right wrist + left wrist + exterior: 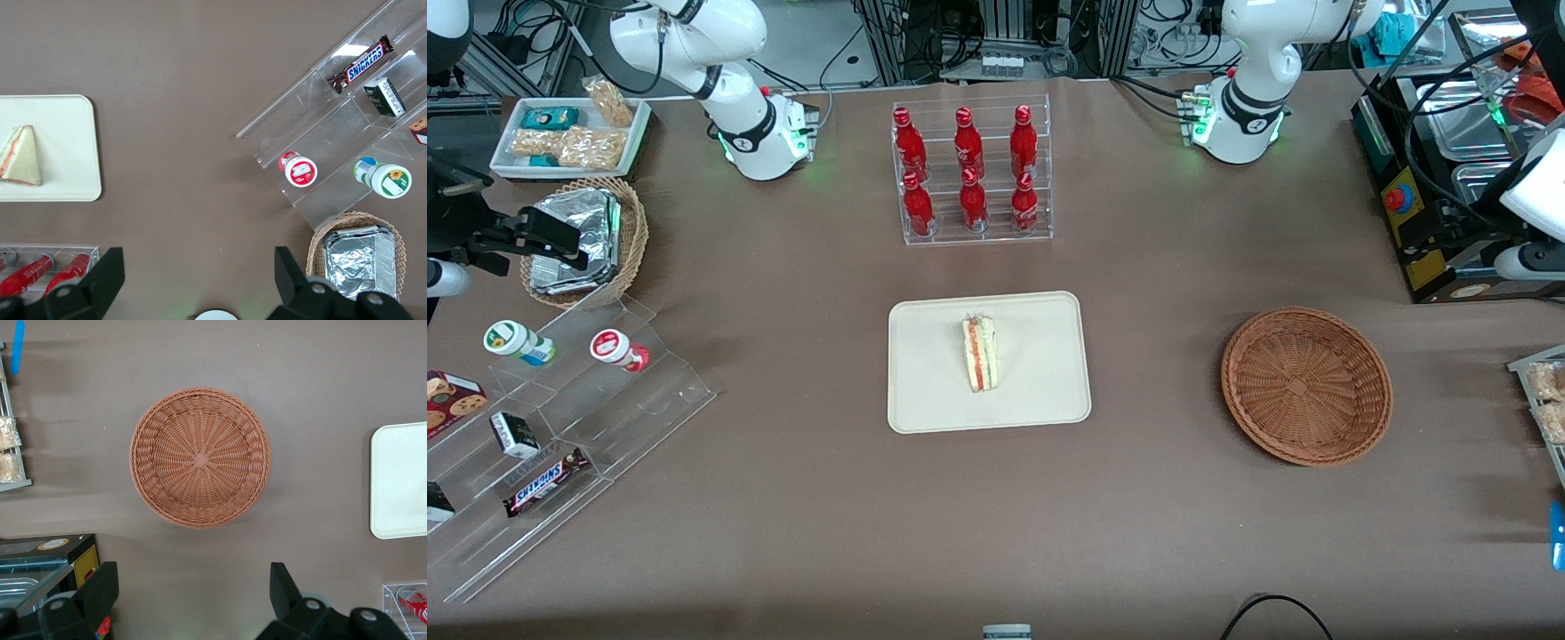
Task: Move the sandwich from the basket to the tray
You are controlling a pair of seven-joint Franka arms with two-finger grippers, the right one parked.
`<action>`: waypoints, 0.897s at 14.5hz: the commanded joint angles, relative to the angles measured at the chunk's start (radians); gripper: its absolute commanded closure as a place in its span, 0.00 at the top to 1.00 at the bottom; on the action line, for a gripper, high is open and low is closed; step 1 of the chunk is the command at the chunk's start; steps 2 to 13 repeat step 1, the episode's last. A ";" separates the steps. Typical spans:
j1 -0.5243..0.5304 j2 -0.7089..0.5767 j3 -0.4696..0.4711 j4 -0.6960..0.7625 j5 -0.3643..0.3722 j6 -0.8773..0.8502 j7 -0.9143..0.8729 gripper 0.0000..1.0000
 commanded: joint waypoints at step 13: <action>0.019 0.025 -0.010 0.039 -0.031 -0.027 0.000 1.00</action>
